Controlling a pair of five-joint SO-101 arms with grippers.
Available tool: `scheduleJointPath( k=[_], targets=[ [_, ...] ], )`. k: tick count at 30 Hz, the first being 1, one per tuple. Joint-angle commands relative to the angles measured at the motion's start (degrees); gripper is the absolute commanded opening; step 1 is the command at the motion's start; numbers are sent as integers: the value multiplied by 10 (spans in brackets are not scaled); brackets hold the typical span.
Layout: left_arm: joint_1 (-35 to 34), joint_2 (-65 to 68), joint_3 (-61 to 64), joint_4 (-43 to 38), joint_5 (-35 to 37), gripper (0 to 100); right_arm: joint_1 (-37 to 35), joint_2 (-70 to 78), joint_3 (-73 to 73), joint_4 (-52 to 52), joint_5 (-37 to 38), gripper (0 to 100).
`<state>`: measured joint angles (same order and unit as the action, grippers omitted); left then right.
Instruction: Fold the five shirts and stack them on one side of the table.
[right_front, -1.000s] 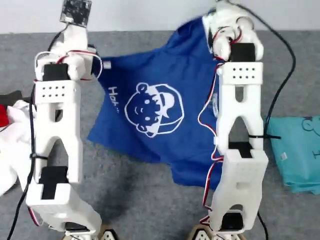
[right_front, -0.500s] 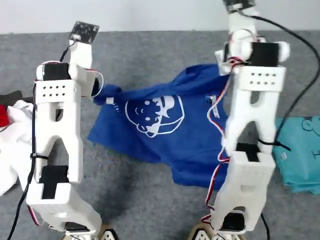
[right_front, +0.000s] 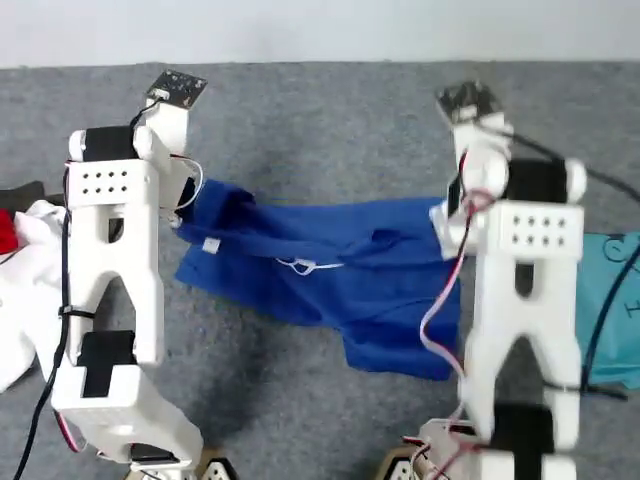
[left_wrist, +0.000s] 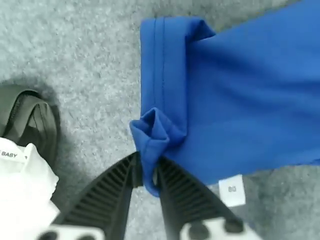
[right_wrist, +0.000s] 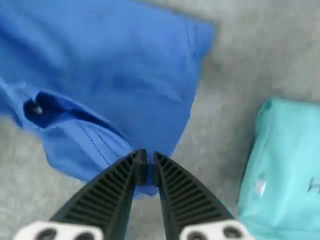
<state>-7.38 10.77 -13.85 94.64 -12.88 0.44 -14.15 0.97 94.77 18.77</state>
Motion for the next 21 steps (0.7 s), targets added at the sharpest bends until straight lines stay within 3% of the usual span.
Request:
scheduleJointPath(
  k=[1, 6, 18, 21],
  targets=[
    [-6, -2, 21, -5, -7, 15, -1, -105, 212, -109, 18, 8],
    [-20, -3, 105, -63, -7, 15, 0, -198, 397, -226, 53, 8],
    [-24, -3, 144, -69, -4, 18, 0, -232, 442, -213, 98, 10],
    [-21, -3, 144, -68, -4, 19, -1, -231, 442, -199, 98, 80]
  ],
)
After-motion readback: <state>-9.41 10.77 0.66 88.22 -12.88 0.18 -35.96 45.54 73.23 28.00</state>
